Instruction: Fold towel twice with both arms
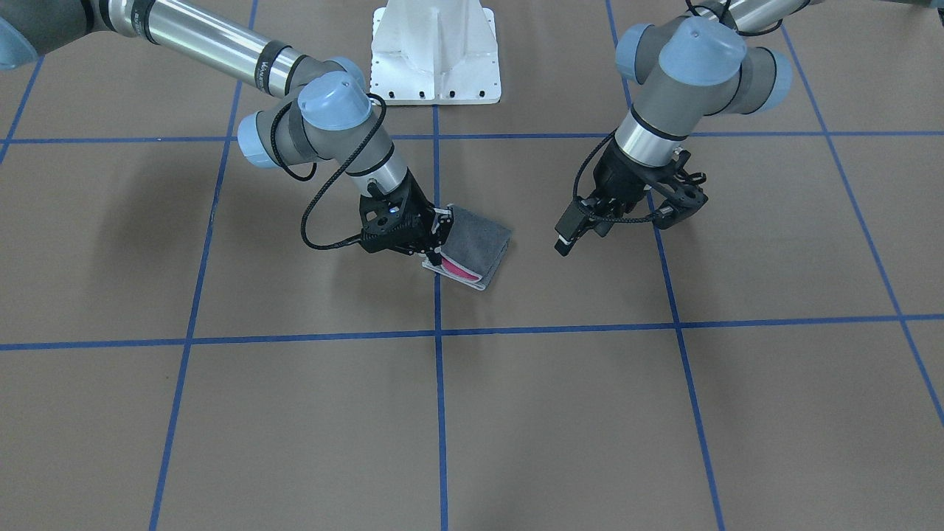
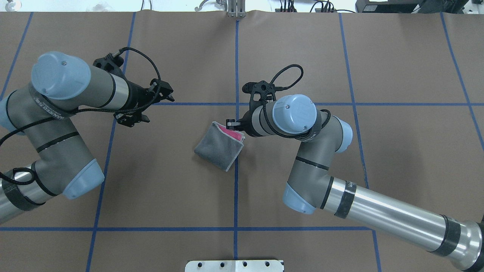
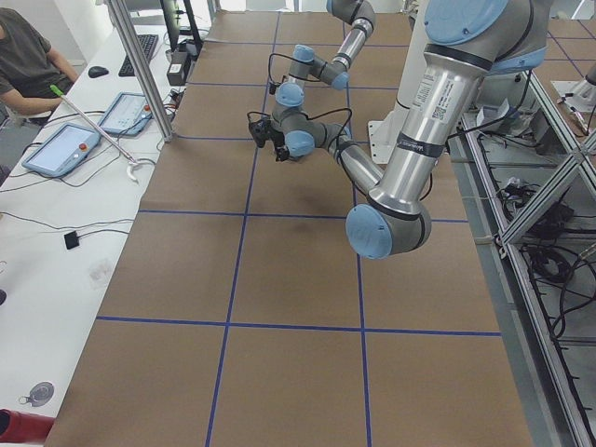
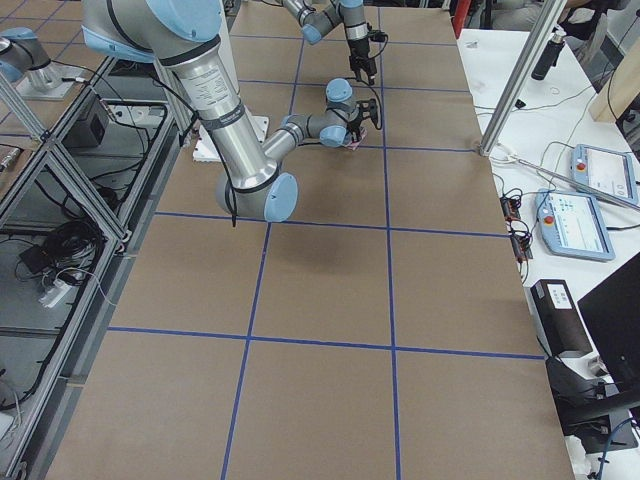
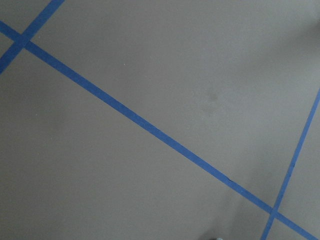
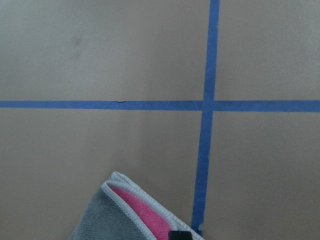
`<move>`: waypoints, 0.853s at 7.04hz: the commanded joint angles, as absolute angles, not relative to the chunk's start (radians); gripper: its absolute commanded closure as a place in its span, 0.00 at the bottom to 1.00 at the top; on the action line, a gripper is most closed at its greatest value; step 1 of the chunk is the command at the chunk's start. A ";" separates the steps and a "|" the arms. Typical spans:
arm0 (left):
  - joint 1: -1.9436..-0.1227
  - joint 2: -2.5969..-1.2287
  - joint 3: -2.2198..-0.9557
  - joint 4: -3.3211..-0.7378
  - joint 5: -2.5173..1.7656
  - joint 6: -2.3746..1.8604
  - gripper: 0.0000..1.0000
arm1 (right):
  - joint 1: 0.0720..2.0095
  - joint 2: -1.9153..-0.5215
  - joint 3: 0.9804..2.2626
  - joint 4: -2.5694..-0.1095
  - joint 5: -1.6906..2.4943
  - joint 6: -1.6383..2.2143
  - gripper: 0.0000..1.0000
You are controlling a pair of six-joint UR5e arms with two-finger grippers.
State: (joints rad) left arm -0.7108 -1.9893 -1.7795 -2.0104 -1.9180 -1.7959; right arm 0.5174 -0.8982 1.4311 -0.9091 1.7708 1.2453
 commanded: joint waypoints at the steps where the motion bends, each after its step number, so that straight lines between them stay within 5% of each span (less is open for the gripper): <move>1: -0.689 -2.034 -1.767 -2.017 -1.916 -1.880 0.00 | 0.593 -0.920 1.459 -0.905 1.910 1.239 0.00; 4: -0.565 -2.124 -1.712 -2.028 -1.834 -1.966 0.00 | 0.702 -1.133 1.627 -0.905 2.034 1.239 0.00; 6: -0.537 -2.230 -1.582 -2.031 -1.802 -1.979 0.00 | 0.828 -1.209 1.629 -0.911 2.167 1.239 0.00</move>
